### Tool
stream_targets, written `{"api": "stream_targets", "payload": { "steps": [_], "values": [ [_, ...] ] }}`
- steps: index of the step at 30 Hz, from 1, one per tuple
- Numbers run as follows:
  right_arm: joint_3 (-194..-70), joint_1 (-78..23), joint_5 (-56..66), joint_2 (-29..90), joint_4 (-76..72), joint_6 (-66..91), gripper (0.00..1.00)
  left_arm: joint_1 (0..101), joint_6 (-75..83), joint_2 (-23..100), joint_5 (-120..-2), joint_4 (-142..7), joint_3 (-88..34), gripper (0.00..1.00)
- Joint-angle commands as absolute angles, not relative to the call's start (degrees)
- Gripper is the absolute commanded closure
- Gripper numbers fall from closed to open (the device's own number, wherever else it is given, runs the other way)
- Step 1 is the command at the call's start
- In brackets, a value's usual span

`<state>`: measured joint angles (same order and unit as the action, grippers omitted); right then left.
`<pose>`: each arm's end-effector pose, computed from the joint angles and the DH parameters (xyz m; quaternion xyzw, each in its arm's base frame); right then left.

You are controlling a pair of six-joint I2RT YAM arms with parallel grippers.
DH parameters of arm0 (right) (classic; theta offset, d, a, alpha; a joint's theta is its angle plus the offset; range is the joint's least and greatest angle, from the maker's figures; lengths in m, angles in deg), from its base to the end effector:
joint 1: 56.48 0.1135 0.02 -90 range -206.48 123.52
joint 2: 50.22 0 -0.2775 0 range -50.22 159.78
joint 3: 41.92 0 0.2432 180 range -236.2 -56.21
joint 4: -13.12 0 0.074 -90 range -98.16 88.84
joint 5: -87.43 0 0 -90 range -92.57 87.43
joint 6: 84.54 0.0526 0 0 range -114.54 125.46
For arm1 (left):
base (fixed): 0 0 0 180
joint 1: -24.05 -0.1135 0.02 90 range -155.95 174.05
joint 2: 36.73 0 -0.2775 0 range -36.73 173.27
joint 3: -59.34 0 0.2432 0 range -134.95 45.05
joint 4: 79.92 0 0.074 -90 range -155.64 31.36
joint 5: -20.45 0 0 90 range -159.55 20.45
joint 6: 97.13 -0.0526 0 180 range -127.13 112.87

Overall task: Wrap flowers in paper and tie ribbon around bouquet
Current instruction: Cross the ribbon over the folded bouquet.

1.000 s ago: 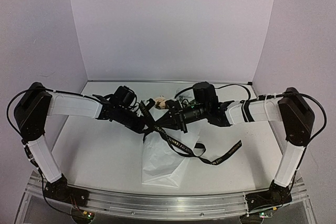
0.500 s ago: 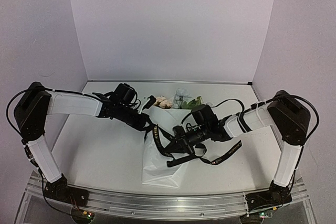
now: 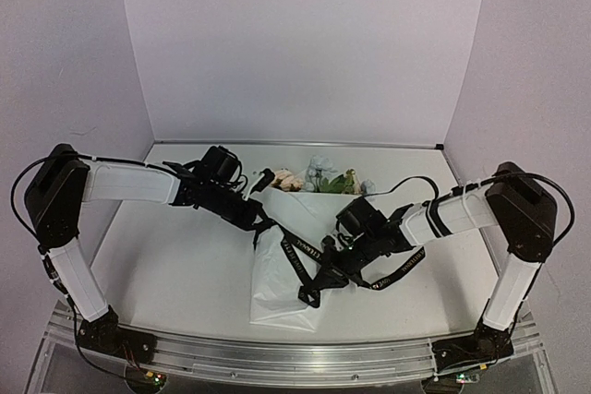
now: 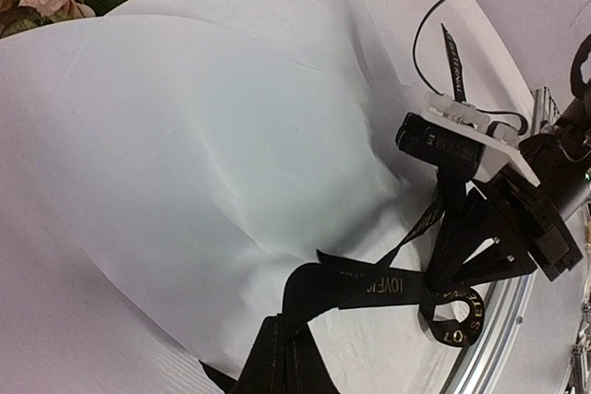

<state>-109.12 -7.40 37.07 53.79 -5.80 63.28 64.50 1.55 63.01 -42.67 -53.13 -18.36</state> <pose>0.2015 0.2837 0.1424 0.0311 -0.9040 -0.4156 0.0952 0.2676 -0.2594 0.2047 0.3278 0.8534 -0.3401 0.2206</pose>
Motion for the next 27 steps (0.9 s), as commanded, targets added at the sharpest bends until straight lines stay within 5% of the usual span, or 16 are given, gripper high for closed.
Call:
{"api": "stream_targets", "payload": {
  "steps": [1,18,27],
  "values": [
    [-114.28,-7.2,31.0,53.05,-9.67,60.5,1.0,64.46,0.22,61.42,-41.19,-51.7,-19.6,1.0],
    [-129.6,-5.13,24.52,60.87,-20.15,55.63,1.0,66.86,4.29,57.32,-42.68,-50.87,-12.22,0.97],
    [-133.04,-4.32,22.48,61.27,-23.6,52.71,1.0,66.85,7.33,52.32,-46.87,-54.06,-9.52,0.5]
  ]
}}
